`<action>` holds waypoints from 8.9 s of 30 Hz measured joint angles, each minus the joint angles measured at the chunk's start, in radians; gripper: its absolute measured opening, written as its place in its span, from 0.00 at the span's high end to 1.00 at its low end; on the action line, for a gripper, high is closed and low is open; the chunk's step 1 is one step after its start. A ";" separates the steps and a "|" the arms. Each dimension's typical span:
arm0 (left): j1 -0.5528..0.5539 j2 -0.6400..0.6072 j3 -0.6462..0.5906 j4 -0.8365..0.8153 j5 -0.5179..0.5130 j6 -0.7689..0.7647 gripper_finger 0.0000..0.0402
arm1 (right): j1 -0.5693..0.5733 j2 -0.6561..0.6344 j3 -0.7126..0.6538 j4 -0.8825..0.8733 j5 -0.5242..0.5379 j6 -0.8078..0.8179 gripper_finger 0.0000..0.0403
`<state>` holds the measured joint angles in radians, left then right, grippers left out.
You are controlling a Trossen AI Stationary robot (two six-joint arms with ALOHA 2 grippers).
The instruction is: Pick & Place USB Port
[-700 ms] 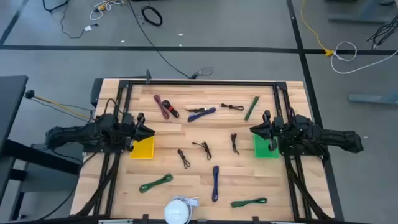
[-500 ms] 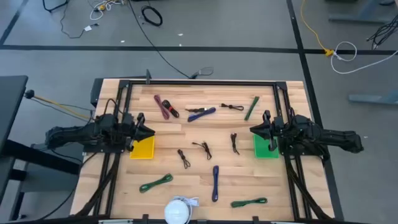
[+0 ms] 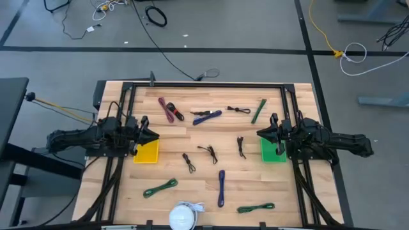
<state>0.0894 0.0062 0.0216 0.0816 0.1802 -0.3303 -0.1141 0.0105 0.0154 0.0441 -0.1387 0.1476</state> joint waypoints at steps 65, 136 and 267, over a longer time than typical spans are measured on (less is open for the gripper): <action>0.000 0.000 0.000 0.029 -0.021 0.000 0.86 | 0.000 0.000 0.000 0.002 0.096 -0.082 0.90; 0.000 0.000 0.000 0.030 -0.336 0.071 0.86 | -0.594 1.436 0.740 -0.585 0.487 0.288 0.38; 0.000 0.000 0.000 0.025 -0.333 0.056 0.86 | 0.651 1.310 0.708 -1.323 0.613 1.780 0.66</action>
<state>0.0895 0.0062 0.0216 0.1067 -0.1527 -0.2745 0.5369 1.3201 0.7235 -1.2785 0.4744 1.9273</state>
